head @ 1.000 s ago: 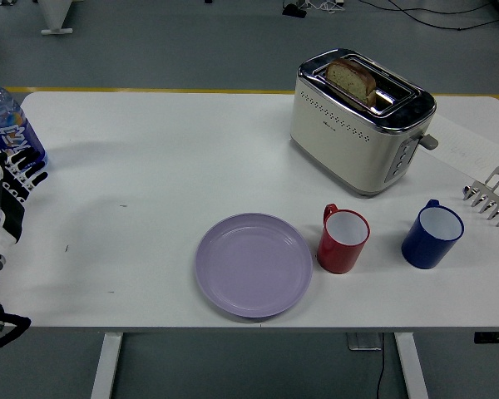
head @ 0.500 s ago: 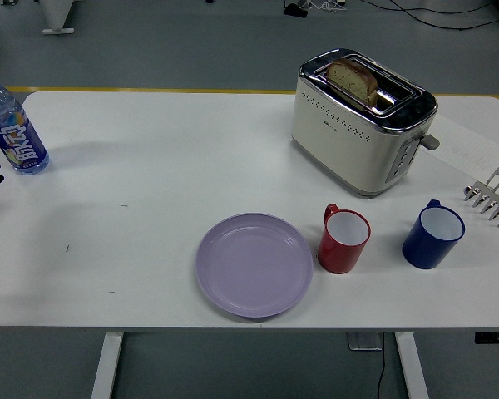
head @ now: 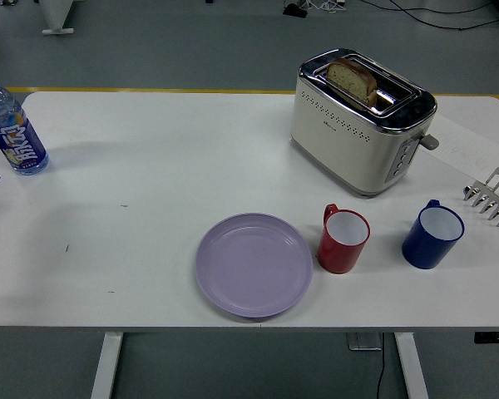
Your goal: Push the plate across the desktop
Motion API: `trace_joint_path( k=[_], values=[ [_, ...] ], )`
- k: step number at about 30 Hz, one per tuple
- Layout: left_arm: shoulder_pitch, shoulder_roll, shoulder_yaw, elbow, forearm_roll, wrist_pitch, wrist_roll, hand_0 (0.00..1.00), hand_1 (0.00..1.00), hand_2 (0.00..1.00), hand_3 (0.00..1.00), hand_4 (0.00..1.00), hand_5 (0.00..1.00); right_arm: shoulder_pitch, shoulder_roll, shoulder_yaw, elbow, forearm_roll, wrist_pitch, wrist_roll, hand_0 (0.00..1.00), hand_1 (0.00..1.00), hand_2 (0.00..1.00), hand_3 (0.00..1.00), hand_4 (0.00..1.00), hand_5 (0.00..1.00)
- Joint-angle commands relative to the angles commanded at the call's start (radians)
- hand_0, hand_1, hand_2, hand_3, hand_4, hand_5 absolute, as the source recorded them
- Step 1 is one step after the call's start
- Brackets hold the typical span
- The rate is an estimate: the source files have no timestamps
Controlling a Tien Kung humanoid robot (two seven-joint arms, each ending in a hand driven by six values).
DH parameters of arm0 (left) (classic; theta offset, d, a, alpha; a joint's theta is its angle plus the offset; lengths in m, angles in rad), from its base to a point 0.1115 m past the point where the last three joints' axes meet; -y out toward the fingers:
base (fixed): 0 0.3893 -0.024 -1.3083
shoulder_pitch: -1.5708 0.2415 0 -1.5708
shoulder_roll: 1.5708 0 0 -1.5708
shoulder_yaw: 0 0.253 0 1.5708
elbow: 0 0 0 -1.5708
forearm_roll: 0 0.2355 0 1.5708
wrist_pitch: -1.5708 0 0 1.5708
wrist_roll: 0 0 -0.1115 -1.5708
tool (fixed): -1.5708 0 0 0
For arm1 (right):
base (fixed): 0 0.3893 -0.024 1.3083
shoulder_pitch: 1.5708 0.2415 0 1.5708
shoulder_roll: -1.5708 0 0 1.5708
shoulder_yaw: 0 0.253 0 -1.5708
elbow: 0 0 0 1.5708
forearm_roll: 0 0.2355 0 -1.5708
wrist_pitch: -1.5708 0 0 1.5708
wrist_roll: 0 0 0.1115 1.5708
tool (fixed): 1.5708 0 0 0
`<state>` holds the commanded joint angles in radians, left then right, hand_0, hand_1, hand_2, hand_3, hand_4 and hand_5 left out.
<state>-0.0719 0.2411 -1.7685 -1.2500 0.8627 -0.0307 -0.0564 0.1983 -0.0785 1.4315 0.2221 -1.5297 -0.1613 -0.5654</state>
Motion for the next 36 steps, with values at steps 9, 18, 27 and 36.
trace_joint_path(
  k=[9, 18, 27, 36],
  values=[
    [0.003, 0.001, 0.001, 0.004, -0.001, 0.003, -0.004, 0.729, 0.748, 0.737, 0.655, 0.51, 0.998, -0.003, 0.0, -0.004, 0.001, 0.006, -0.001, -0.003, 0.56, 0.546, 0.675, 0.593, 0.288, 0.298],
    [0.007, 0.0, 0.006, 0.008, 0.0, 0.004, -0.005, 0.729, 0.749, 0.736, 0.652, 0.515, 0.998, -0.007, 0.0, -0.008, 0.003, 0.011, -0.004, -0.006, 0.56, 0.546, 0.676, 0.593, 0.289, 0.3],
    [0.012, 0.0, 0.013, 0.008, 0.003, -0.003, -0.006, 0.728, 0.748, 0.735, 0.653, 0.521, 0.998, -0.014, 0.001, -0.008, 0.004, 0.009, -0.005, -0.009, 0.56, 0.546, 0.676, 0.593, 0.289, 0.299],
    [0.015, 0.002, 0.014, 0.006, 0.005, -0.011, -0.007, 0.728, 0.747, 0.734, 0.651, 0.522, 0.998, -0.014, 0.002, -0.013, 0.003, 0.015, -0.005, -0.007, 0.56, 0.546, 0.675, 0.593, 0.288, 0.301]
  ],
)
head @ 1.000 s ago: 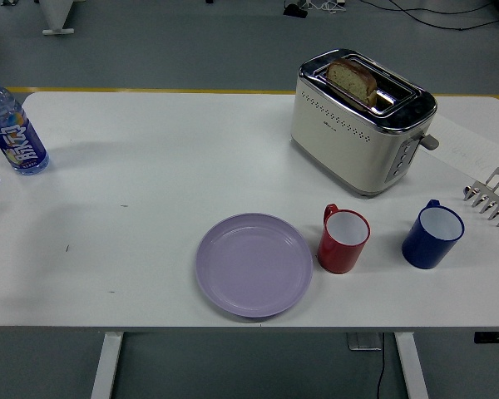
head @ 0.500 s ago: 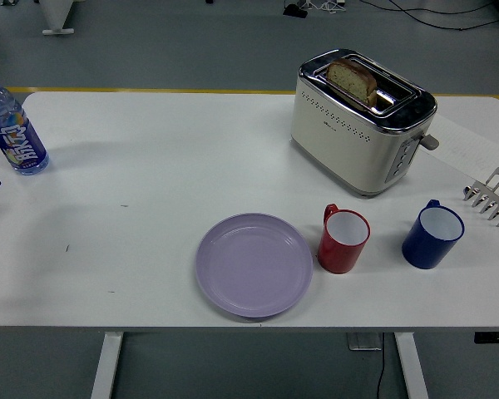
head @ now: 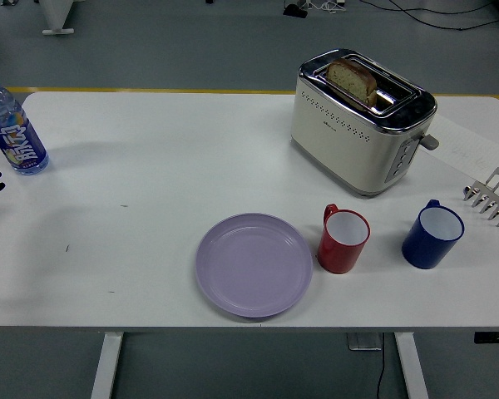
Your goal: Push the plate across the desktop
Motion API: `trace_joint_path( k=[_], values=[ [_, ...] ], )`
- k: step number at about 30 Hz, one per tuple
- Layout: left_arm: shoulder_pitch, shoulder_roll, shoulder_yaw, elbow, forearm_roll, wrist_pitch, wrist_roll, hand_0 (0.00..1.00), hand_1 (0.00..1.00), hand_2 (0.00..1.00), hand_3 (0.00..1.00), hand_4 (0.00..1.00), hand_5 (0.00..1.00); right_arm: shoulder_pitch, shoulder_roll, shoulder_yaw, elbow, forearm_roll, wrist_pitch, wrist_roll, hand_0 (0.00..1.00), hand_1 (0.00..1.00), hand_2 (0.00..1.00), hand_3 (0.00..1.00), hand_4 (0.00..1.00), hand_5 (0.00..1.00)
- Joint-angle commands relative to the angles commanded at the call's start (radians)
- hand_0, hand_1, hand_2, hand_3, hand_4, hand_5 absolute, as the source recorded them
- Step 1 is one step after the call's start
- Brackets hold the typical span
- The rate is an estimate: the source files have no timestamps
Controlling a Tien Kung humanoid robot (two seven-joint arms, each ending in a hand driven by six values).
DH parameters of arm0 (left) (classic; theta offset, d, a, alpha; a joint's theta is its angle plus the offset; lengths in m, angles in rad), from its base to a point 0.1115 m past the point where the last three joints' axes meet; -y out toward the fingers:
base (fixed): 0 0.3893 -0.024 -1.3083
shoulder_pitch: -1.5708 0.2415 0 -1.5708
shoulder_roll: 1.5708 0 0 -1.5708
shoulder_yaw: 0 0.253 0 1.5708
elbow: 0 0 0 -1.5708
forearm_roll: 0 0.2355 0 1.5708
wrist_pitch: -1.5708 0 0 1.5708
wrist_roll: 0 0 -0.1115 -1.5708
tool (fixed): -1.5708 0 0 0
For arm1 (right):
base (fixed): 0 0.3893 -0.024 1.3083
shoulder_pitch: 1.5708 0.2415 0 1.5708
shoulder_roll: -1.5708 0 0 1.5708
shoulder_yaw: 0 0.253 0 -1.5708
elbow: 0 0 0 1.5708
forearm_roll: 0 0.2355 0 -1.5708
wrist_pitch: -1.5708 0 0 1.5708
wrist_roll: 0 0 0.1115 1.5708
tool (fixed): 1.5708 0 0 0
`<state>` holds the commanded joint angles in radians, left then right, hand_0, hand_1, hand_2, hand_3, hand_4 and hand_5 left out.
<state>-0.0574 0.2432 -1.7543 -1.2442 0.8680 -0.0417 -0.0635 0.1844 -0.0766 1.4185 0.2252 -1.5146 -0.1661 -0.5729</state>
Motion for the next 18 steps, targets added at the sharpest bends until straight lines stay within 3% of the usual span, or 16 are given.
trace_joint_path(
  k=[18],
  values=[
    [-0.004, -0.001, -0.009, 0.0, -0.004, 0.004, -0.003, 0.727, 0.747, 0.733, 0.65, 0.527, 0.998, 0.008, -0.001, -0.009, -0.003, 0.011, -0.001, 0.005, 0.56, 0.546, 0.675, 0.593, 0.288, 0.301]
  ],
)
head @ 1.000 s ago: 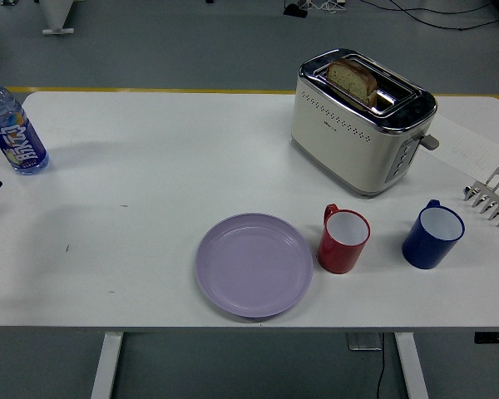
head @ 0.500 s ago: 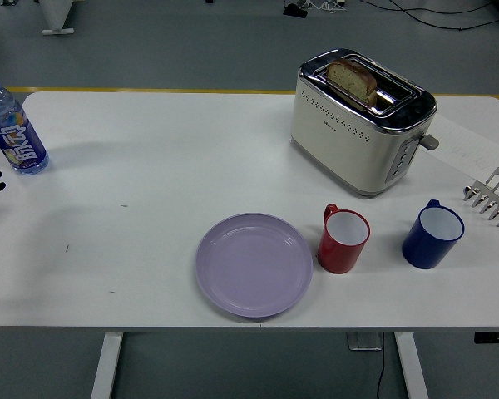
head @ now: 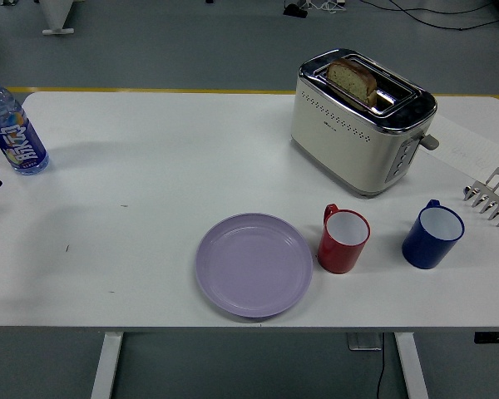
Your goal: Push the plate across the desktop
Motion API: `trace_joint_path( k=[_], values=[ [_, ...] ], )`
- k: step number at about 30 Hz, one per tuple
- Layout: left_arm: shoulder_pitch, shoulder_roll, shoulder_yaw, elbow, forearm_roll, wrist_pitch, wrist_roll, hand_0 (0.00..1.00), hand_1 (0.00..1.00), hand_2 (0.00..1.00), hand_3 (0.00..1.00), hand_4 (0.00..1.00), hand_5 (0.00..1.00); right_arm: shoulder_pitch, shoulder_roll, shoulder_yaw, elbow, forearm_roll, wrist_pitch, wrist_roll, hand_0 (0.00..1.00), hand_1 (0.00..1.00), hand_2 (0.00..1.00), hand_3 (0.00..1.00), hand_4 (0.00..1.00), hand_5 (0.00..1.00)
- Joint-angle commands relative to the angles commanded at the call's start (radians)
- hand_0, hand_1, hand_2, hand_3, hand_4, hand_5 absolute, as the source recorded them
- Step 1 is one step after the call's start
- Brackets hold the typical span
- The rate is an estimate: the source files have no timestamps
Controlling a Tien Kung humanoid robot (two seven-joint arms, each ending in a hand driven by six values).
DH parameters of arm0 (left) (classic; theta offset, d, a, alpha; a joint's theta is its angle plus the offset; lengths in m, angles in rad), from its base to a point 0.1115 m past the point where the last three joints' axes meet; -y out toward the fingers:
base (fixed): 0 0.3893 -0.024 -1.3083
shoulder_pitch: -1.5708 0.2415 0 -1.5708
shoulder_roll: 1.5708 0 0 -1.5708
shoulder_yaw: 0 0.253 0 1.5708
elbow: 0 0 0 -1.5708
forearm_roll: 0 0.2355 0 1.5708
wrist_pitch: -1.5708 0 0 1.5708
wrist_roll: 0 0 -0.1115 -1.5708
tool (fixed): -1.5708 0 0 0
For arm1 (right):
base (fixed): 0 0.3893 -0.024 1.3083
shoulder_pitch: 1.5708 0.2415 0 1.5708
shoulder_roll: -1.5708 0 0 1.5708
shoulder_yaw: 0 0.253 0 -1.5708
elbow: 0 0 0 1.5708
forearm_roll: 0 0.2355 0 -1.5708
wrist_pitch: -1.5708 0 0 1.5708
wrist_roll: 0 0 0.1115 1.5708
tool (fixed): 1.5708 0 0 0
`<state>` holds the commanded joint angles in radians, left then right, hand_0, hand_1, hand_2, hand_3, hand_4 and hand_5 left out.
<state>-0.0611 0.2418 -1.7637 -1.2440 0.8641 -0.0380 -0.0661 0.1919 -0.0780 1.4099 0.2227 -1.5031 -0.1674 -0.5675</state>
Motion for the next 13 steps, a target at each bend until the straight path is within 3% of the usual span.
trace_joint_path(
  k=[13],
  values=[
    [0.002, 0.0, -0.003, 0.0, 0.001, -0.004, -0.003, 0.727, 0.747, 0.734, 0.65, 0.528, 0.998, 0.002, 0.0, -0.001, 0.0, 0.003, -0.002, -0.001, 0.56, 0.546, 0.675, 0.592, 0.289, 0.303]
  ],
)
